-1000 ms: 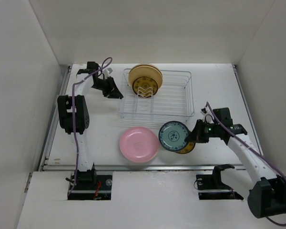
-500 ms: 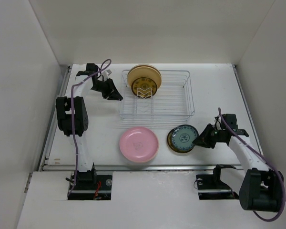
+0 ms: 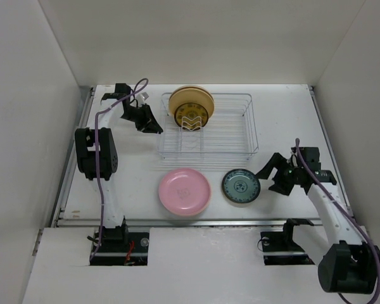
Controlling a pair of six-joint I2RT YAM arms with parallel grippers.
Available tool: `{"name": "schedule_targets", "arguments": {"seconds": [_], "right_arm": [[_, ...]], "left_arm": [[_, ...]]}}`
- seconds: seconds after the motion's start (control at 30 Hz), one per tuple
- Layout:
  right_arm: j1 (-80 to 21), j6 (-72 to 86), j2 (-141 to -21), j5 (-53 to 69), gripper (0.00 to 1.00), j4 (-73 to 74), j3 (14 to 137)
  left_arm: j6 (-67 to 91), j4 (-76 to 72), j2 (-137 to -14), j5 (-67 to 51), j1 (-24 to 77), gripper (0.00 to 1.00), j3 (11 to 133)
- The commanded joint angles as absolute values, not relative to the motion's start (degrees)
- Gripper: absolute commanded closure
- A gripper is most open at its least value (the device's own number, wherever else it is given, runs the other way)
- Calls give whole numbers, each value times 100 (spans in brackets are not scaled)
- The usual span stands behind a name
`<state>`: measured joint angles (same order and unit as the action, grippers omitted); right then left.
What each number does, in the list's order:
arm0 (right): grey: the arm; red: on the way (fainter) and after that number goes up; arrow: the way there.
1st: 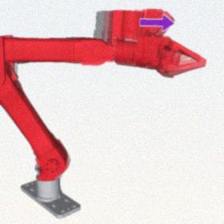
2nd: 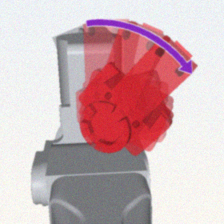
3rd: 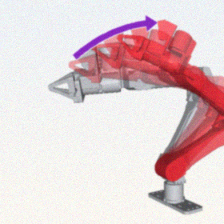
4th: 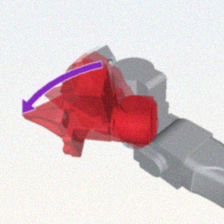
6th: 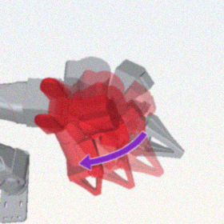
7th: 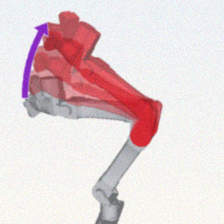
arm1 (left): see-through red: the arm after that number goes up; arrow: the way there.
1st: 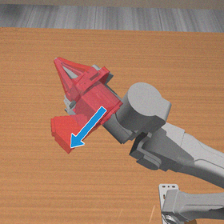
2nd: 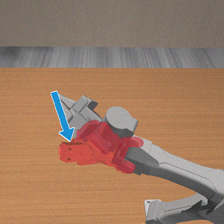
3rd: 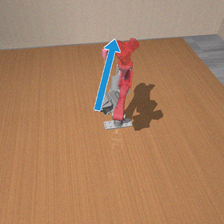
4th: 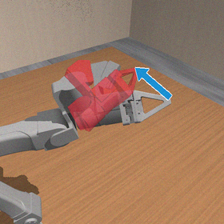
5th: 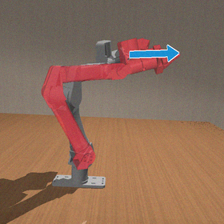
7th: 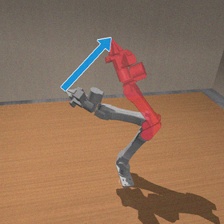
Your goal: Unload the plates from the dish rack
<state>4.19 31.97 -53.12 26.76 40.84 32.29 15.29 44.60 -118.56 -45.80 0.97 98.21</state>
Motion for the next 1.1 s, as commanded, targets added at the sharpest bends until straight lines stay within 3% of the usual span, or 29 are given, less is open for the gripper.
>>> {"name": "schedule_targets", "arguments": {"seconds": [0.0,0.07,0.2,0.5,0.57,0.7,0.83,1.07], "right_arm": [[159,3384,-5063,2154,10,4062,3970],[-78,3454,-5123,2022,10,3833,4314],[-1147,2806,-5886,2013,0,3024,5376],[-2856,-23,-10113,914,0,3567,10287],[-2935,-280,-10772,861,3,3813,11593],[-2936,-501,-12257,1159,15,3981,13082],[-2936,-589,-12734,1362,18,3578,13315],[-2988,-589,-13183,634,24,3059,13236]], "left_arm": [[1714,5001,-11971,-4298,-18,100,9949],[1583,5115,-11971,-4176,35,100,10098],[1441,5238,-12023,-3947,149,100,10274],[1336,5291,-12076,-3639,255,100,10336],[1336,5291,-12076,-3586,255,100,10336],[1222,5343,-12076,-3516,255,100,10441],[1107,5414,-12076,-3445,255,100,10643],[1055,5546,-12383,-3384,255,100,10846]]}}
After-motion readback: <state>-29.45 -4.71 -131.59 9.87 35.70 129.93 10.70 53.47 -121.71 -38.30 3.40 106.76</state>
